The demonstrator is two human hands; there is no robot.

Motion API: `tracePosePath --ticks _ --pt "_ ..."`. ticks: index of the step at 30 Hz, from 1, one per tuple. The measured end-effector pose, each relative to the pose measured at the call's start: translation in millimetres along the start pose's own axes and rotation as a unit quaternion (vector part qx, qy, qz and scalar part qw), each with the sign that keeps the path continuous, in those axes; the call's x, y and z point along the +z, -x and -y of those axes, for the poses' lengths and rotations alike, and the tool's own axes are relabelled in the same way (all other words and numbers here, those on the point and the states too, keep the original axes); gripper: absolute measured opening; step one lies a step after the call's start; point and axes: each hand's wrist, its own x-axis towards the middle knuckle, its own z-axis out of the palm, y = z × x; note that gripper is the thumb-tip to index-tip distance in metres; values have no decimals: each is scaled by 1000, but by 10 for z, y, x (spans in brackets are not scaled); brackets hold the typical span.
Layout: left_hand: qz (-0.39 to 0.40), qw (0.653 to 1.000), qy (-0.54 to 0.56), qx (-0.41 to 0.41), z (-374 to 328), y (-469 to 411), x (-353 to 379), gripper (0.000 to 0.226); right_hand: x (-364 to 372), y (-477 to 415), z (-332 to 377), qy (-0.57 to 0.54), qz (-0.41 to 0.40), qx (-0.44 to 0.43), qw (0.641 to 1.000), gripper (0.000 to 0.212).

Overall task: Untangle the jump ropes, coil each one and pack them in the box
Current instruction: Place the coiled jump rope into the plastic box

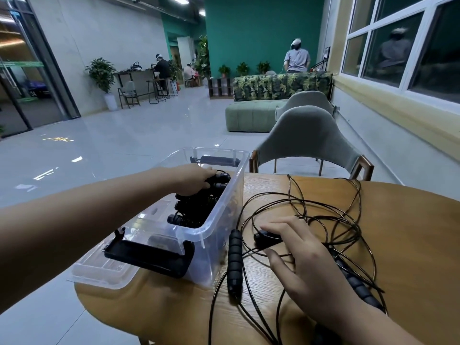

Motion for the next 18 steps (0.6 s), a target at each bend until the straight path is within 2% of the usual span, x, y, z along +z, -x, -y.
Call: tracePosePath --ticks 5,8,14,18 --pt "29 999 11 -17 -50 12 38 64 -91 -25 -104 18 15 9 1000 30" --pt "51 997 55 -21 -83 53 10 71 -252 -42 -212 21 -2 49 999 27" --pt "-12 997 66 -29 -117 247 -202 66 -533 -32 -306 38 -69 88 993 26" --pt "-94 992 87 2 -326 535 -452 67 -645 24 -301 37 -78 94 992 24"
